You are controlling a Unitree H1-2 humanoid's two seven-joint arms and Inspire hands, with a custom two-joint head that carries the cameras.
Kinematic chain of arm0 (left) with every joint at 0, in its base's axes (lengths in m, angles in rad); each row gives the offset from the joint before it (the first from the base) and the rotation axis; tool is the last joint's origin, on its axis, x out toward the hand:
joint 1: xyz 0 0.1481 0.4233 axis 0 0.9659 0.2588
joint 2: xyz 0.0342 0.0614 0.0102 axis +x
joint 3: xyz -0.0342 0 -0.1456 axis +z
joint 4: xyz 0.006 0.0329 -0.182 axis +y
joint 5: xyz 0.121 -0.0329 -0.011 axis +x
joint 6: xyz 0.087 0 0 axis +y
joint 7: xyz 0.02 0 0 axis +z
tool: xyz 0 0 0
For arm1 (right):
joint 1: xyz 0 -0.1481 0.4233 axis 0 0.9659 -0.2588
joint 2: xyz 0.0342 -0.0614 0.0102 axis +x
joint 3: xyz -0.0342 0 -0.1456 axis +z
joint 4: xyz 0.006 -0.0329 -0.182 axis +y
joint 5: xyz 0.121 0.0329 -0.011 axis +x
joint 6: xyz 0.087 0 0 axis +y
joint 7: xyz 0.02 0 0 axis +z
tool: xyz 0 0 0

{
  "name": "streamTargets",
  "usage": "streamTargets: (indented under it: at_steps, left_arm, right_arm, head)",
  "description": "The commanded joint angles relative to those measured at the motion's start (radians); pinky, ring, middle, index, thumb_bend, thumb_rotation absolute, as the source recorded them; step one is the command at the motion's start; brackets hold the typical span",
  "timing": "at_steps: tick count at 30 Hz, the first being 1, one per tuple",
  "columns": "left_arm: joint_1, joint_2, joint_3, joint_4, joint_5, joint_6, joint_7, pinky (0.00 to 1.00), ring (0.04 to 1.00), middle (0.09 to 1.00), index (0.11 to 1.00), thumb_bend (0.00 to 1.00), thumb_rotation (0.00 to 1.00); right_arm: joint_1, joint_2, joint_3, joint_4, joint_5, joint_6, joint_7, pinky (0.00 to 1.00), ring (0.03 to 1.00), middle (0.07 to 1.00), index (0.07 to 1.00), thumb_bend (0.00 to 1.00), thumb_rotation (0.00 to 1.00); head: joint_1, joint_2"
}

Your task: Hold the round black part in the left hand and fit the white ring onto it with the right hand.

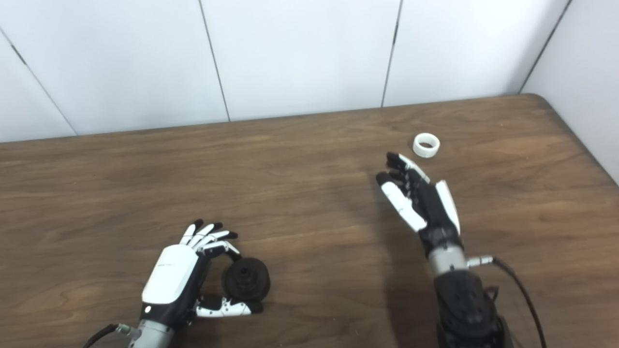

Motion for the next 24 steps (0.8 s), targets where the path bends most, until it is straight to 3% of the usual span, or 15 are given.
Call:
streamTargets:
  at_steps: [1, 4, 10, 15, 24]
  left_arm:
    - [0.000, 0.014, -0.004, 0.011, 0.016, -0.014, -0.010, 1.00, 0.906, 0.797, 0.485, 0.52, 0.05]
    - [-0.001, 0.023, 0.006, 0.020, 0.014, -0.025, 0.005, 1.00, 0.902, 0.794, 0.485, 0.52, 0.05]
    - [0.000, 0.041, 0.037, 0.034, -0.015, -0.064, 0.020, 1.00, 0.906, 0.790, 0.485, 0.52, 0.05]
    - [0.000, 0.051, 0.058, 0.046, -0.019, -0.091, 0.024, 1.00, 0.897, 0.787, 0.485, 0.52, 0.05]
    - [0.010, 0.060, 0.079, 0.045, -0.023, -0.106, 0.014, 1.00, 0.899, 0.786, 0.485, 0.52, 0.06]
  right_arm:
    - [-0.055, -0.035, 0.005, -0.045, -0.078, 0.002, -0.013, 0.77, 0.808, 0.809, 0.762, 0.71, 0.46]
    - [-0.097, -0.066, 0.010, -0.040, -0.168, 0.015, -0.020, 0.82, 0.841, 0.817, 0.729, 0.77, 0.35]
    - [-0.186, -0.132, 0.018, 0.009, -0.321, 0.042, 0.007, 0.85, 0.880, 0.845, 0.696, 0.81, 0.29]
    - [-0.271, -0.198, -0.008, 0.112, -0.334, 0.024, 0.007, 0.88, 0.907, 0.860, 0.688, 0.84, 0.24]
    - [-0.389, -0.292, -0.018, 0.292, -0.363, 0.044, 0.069, 0.94, 0.943, 0.899, 0.701, 0.81, 0.26]
  head:
    - [0.001, 0.000]
    - [-0.052, -0.002]
    - [-0.129, -0.012]
    - [-0.174, -0.018]
    - [-0.199, -0.024]
